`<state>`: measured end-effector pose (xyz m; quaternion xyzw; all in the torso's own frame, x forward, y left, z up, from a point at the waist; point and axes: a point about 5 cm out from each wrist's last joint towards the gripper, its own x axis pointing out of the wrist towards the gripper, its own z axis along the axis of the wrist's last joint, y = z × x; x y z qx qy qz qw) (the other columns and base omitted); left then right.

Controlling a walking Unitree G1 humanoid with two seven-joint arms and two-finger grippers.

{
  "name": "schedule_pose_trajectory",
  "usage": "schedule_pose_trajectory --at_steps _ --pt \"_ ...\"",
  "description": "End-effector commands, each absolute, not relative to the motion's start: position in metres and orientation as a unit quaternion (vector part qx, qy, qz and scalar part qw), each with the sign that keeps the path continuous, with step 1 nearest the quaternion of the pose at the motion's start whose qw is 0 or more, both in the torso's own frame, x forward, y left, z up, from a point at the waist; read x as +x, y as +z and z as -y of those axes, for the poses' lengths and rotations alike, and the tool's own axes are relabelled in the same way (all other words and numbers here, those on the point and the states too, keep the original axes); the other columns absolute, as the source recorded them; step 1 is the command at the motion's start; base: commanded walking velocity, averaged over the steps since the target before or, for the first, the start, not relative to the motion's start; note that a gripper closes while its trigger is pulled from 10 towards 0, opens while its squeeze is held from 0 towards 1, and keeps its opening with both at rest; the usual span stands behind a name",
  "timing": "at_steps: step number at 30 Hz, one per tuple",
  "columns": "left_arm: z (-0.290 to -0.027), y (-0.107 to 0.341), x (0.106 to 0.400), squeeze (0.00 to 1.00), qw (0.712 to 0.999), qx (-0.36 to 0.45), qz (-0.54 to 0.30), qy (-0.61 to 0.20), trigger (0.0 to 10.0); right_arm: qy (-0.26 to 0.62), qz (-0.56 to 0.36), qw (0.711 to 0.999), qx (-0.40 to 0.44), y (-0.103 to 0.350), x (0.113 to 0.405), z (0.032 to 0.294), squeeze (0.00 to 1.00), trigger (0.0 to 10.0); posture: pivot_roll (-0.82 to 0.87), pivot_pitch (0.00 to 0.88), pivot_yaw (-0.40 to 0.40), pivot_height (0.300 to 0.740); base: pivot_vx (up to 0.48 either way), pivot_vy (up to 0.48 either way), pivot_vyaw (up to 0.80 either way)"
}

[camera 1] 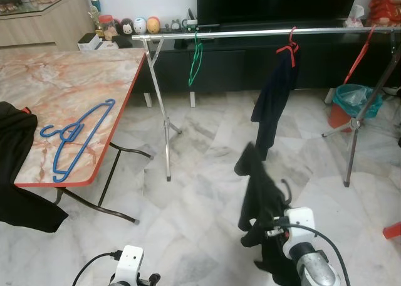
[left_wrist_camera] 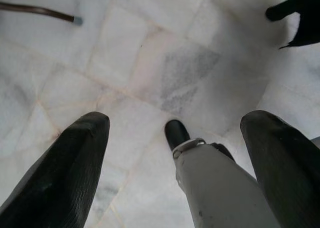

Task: Hang hanger

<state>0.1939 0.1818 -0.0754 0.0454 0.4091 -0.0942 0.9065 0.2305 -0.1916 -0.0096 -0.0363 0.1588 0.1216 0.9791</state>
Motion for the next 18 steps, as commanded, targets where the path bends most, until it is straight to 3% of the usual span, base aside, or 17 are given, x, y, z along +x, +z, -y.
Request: schedule_pose_trajectory --at_steps 1,11,18 --pt "-0.1851 -0.0743 0.1947 0.0 0.907 0.059 -0.405 -0.101 10.0 0.14 -0.151 0.978 -0.04 -0.0049 0.2347 0.1891 0.0 10.0 -0.06 0.0 0.047 0.74 0.0 0.0 0.0" --pt "-0.1829 -0.0699 0.199 0.0 0.919 0.056 -0.375 -0.112 10.0 0.212 -0.169 0.962 -0.026 -0.0021 0.2332 0.1905 0.0 10.0 -0.05 0.0 0.049 0.74 0.0 0.0 0.0" --pt "-0.1774 -0.0663 0.2024 0.0 0.921 0.058 -0.355 -0.15 10.0 0.316 -0.2 0.928 -0.011 0.0006 0.2259 0.187 0.0 10.0 -0.04 0.0 0.049 0.74 0.0 0.0 0.0"
